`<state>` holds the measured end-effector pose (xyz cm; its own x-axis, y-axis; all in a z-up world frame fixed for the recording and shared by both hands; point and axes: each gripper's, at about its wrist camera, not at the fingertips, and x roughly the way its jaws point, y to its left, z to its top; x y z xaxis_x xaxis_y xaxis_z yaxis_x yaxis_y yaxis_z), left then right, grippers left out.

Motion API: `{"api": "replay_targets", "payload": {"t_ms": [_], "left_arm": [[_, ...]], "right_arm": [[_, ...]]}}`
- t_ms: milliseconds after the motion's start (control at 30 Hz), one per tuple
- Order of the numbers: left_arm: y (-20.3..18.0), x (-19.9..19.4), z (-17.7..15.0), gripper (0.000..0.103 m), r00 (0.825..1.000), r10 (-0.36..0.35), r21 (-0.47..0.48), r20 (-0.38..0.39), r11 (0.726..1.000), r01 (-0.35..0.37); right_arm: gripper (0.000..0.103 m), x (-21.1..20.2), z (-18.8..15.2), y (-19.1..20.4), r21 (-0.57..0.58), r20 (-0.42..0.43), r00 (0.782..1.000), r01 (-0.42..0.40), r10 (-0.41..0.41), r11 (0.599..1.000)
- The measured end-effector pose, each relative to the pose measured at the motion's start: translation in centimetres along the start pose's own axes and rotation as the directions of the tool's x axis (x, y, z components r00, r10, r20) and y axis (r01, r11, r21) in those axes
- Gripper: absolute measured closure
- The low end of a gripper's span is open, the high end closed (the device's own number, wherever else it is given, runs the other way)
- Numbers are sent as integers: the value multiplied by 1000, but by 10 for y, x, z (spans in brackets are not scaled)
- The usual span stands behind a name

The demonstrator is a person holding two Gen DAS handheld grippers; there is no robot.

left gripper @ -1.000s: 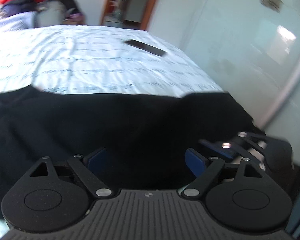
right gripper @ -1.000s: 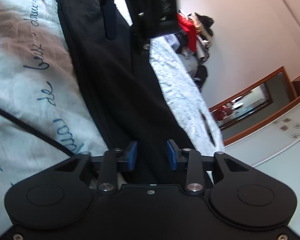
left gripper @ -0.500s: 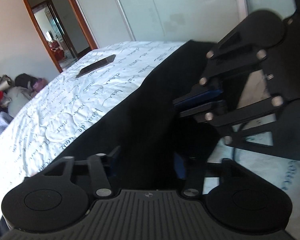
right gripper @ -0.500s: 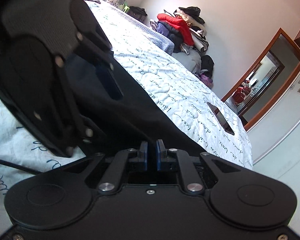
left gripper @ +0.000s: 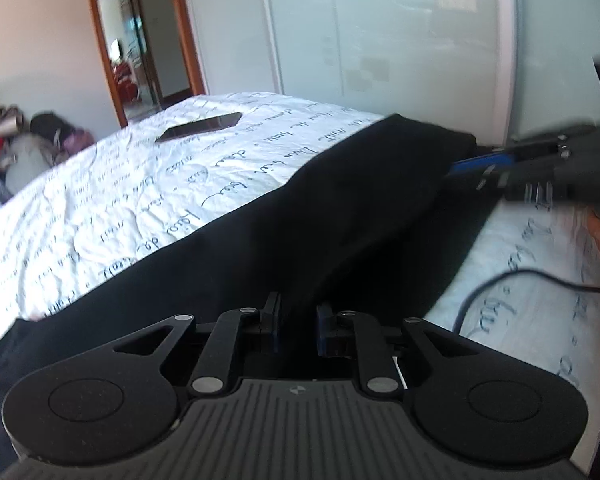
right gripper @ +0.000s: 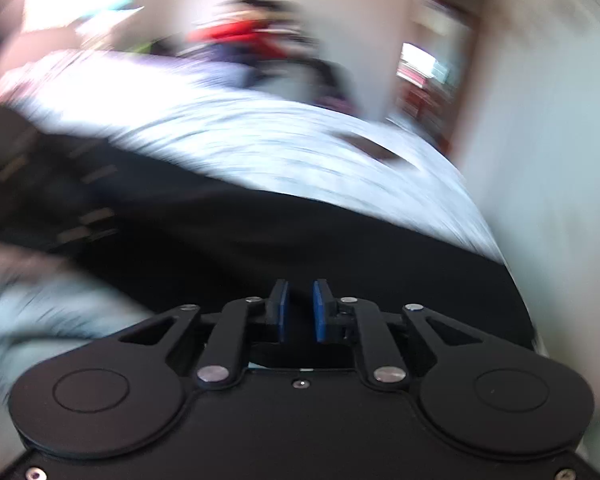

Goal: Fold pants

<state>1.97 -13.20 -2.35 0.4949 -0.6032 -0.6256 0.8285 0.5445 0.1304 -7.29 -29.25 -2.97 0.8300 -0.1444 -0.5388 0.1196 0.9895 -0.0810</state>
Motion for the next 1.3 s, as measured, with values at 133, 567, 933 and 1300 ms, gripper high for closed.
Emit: {"api": "replay_targets", "payload": {"t_ms": [133,567,933,1300], "left_arm": [[8,-1,6,83,1000,-9,-60,17,998,10],[40,2,17,83,996,-79,-263,36,961,86],[30,-4,8,84,996,-86,-195,32,977,90],[17,-15,-7,86,991,-134,-121,20,983,135]], "right_arm": [[79,-3,-23,-98,576,-5,999,37,-42,816],[68,24,-51,-141,936,123,992,-124,24,330],[97,8,-55,-156,940,135,989,-105,-69,325],[97,-26,-61,-147,914,112,988,-61,-106,400]]}}
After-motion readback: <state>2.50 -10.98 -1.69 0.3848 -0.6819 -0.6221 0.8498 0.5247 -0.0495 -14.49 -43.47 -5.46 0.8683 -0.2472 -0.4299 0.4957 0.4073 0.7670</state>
